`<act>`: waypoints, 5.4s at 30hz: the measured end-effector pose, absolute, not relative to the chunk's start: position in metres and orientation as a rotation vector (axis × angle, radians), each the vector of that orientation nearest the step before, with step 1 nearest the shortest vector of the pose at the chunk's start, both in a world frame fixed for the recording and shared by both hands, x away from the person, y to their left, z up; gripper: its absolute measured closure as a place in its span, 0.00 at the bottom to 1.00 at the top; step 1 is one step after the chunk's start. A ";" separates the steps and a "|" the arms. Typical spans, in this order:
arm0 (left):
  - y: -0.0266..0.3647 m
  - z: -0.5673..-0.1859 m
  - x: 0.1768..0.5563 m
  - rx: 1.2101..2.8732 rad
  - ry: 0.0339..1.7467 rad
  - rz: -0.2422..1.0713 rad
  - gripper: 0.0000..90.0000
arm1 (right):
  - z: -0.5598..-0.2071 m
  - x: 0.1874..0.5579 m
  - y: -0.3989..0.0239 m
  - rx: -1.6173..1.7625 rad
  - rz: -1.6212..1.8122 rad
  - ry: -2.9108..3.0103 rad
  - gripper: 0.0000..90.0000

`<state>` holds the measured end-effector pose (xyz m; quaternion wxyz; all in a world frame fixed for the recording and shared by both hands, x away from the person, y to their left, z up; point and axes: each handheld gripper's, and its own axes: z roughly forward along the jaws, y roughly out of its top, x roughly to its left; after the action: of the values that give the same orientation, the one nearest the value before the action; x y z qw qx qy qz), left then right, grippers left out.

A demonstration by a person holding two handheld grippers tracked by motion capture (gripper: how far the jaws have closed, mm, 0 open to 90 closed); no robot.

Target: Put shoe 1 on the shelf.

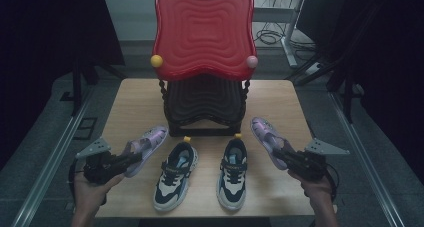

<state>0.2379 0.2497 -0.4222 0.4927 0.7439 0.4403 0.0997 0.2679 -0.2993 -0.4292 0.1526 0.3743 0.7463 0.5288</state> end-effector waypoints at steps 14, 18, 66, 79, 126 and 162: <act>0.237 -0.417 0.248 1.783 1.037 0.261 0.96 | -0.428 0.275 -0.280 1.020 1.535 2.173 0.96; 0.235 -0.415 0.250 1.769 1.034 0.268 0.96 | -0.427 0.276 -0.275 1.002 1.546 2.178 0.96; 0.180 -0.403 0.303 1.721 0.964 0.330 0.96 | -0.413 0.321 -0.205 0.923 1.629 2.165 0.96; 0.170 -0.396 0.314 1.695 0.948 0.374 0.96 | -0.414 0.331 -0.191 0.933 1.620 2.172 0.96; 0.141 -0.393 0.358 1.660 0.944 0.447 0.97 | -0.400 0.373 -0.162 0.977 1.567 2.041 0.96; 0.122 -0.408 0.401 1.649 0.959 0.546 0.97 | -0.406 0.402 -0.129 0.960 1.432 1.942 0.96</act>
<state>0.4005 0.1215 -0.4080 0.5469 0.6959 0.4045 0.2303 0.4018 -0.1286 -0.4064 0.2690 0.3560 0.7204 0.5310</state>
